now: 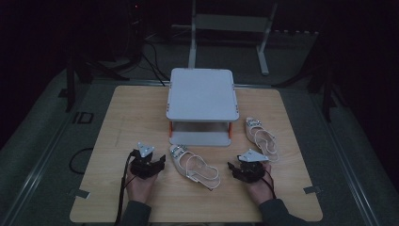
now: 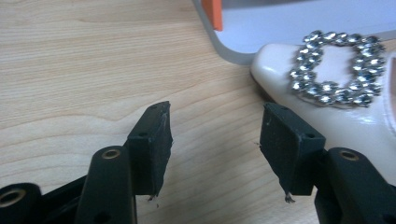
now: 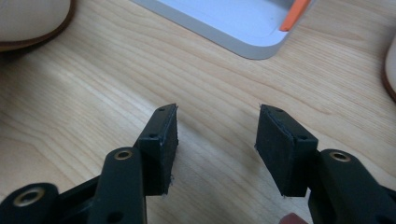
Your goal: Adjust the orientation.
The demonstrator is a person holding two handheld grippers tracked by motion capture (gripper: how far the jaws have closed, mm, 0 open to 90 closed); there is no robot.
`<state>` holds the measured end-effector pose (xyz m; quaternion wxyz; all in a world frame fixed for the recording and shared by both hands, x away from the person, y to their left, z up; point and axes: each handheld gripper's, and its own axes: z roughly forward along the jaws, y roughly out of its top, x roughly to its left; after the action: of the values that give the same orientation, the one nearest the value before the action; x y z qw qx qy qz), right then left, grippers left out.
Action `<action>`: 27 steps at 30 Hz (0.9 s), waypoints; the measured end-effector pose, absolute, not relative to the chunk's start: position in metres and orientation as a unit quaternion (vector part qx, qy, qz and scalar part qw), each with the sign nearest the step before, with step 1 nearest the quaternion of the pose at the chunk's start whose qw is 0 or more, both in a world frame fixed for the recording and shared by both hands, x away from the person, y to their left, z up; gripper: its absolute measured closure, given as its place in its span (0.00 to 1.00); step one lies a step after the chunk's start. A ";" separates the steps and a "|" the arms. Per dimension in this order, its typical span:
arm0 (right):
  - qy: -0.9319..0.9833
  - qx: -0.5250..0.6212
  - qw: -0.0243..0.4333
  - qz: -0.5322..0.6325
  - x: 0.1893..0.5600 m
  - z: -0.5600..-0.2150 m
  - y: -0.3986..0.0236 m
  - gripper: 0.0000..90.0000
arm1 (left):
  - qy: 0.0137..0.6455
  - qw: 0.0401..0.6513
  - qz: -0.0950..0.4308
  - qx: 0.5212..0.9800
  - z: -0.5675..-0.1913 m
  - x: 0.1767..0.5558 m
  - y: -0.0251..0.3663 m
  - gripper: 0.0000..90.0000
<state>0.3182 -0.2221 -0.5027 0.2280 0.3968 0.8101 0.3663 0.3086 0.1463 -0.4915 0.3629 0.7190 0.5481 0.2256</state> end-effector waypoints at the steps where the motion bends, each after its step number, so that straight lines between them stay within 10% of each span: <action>1: 0.810 0.397 0.228 0.366 0.318 -0.503 -0.222 0.53 | 0.548 0.363 0.226 0.719 -0.491 0.309 0.146 0.48; 18: 0.807 0.405 0.225 0.366 0.320 -0.503 -0.225 0.51 | 0.545 0.377 0.212 0.718 -0.481 0.306 0.138 0.47; 27: 0.807 0.406 0.226 0.364 0.320 -0.503 -0.226 0.50 | 0.517 0.384 0.201 0.738 -0.470 0.306 0.112 0.30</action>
<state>0.3199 -0.2257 -0.5027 0.2258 0.4065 0.8070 0.3641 0.3059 0.1122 -0.4702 0.3838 0.7380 0.5173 0.2014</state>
